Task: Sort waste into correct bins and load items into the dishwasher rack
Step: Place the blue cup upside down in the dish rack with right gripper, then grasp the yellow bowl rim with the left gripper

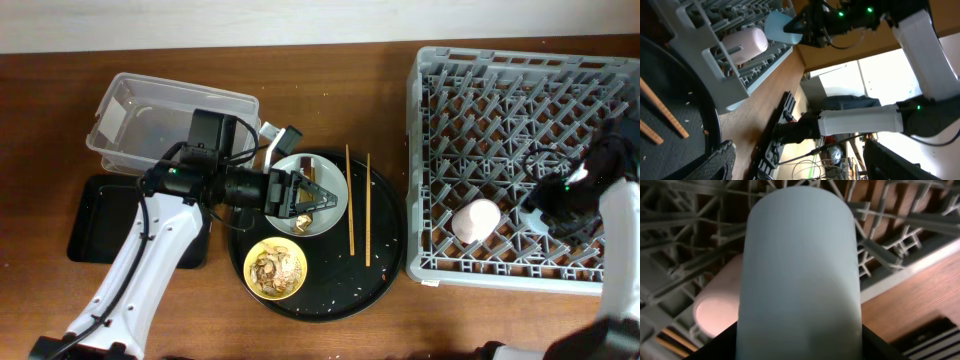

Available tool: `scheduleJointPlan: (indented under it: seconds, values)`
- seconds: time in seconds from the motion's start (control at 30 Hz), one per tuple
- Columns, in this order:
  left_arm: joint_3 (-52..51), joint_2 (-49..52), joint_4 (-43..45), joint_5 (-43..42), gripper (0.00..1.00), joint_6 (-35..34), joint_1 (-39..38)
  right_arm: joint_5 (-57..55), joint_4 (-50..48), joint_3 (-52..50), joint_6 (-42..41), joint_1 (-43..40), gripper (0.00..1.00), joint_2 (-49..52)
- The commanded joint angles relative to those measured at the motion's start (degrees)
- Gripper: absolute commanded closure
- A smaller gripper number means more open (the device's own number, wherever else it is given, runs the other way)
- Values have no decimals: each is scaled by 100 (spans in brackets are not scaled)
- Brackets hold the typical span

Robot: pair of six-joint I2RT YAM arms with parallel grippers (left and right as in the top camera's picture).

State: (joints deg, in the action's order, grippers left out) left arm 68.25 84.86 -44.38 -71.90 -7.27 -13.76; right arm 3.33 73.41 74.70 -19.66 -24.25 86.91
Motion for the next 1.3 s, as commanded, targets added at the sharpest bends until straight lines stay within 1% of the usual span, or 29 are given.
scheduleJointPlan:
  seconds: [0.0,0.1,0.17,0.2,0.23,0.3,0.33,0.4,0.43,0.47,0.53,0.63,0.67,0.7,0.77,0.8,0.9,1.0,1.03,1.13,1.2,1.27]
  values:
    - [46,-24,-72,122,19,52,-13,162,35,66,-76,-26,18,190]
    - [46,-24,-129,125,21,52,-13,264,232,245,-31,-26,12,50]
    - [48,-24,-129,125,25,52,-13,367,531,498,68,-15,11,-140]
    - [48,-26,-129,138,27,55,-13,634,660,623,328,-4,11,-302]
    - [48,-26,-133,212,28,52,-13,1027,815,756,601,33,11,-562]
    - [48,-59,-195,507,30,52,-13,1394,946,911,927,118,11,-1051]
    - [48,-129,-308,769,31,52,-13,1508,975,938,1040,229,12,-1480]
    - [48,-317,-503,1073,38,52,-13,1600,925,938,1069,459,10,-2120]
    - [48,-439,-584,1198,38,52,-13,1620,870,938,1126,590,10,-2396]
    - [50,-691,-719,1528,39,50,-13,1620,785,938,1134,828,8,-2839]
    - [61,-1255,-1008,2533,42,-48,-13,1617,658,938,1189,1202,2,-3464]
    - [61,-2159,-1438,4489,42,-551,-13,1617,614,938,1193,1513,2,-4138]
    - [61,-2444,-1523,4905,42,-603,-13,1620,612,938,1191,1530,2,-4271]
    - [61,-2771,-1532,5010,38,-599,-13,1617,614,938,1193,1530,2,-4369]
    - [61,-3279,-1526,5018,19,-599,-13,1620,634,938,1191,1530,2,-4437]
    - [61,-3501,-1513,5058,13,-597,-11,1617,643,938,1191,1530,2,-4433]
    - [59,-3908,-1615,5388,13,-599,-13,1617,680,935,1191,1530,2,-4424]
    - [44,-3698,-1816,5434,19,-597,-13,1617,675,935,1191,1530,2,-4424]
    - [42,-3377,-1897,5436,22,-595,-13,1617,673,935,1191,1530,2,-4424]
    - [42,-2752,-1919,5438,28,-597,-13,1617,675,935,1193,1530,2,-4424]
    - [39,-2221,-1996,5436,34,-595,-24,1617,675,935,1191,1530,2,-4424]
    - [9,-1823,-2103,5438,35,-595,-181,1617,675,935,1191,1530,2,-4424]
